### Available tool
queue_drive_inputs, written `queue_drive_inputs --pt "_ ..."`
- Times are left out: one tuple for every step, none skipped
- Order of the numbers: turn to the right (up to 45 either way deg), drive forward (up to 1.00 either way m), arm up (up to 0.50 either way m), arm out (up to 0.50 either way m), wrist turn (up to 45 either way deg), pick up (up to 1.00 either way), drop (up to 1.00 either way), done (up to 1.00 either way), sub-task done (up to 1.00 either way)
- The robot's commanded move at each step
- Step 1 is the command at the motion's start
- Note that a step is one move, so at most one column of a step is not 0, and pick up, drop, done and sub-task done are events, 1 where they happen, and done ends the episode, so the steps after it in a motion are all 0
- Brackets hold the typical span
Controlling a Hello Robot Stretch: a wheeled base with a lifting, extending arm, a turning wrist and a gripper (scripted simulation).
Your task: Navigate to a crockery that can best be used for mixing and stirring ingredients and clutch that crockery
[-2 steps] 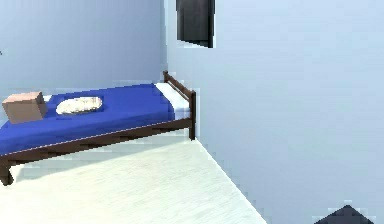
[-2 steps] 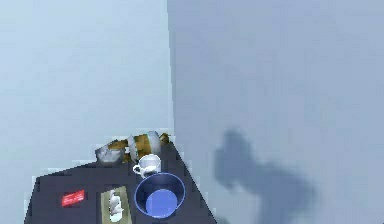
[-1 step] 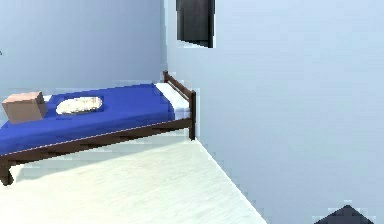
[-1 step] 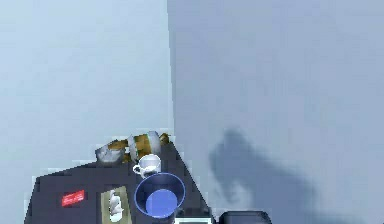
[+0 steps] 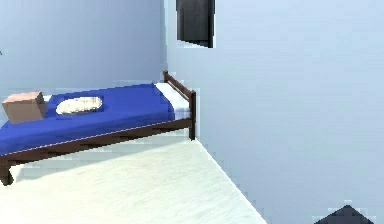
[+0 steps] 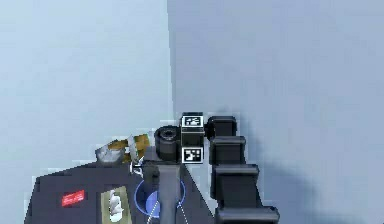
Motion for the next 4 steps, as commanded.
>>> queue_drive_inputs --pt "0.0 0.0 0.0 0.0 45.0 0.0 0.0 0.0 0.0" --pt "0.0 0.0 0.0 0.0 45.0 0.0 0.0 0.0 0.0" --pt "0.0 0.0 0.0 0.0 45.0 0.0 0.0 0.0 0.0" --pt "0.0 0.0 0.0 0.0 15.0 0.0 0.0 0.0 0.0"
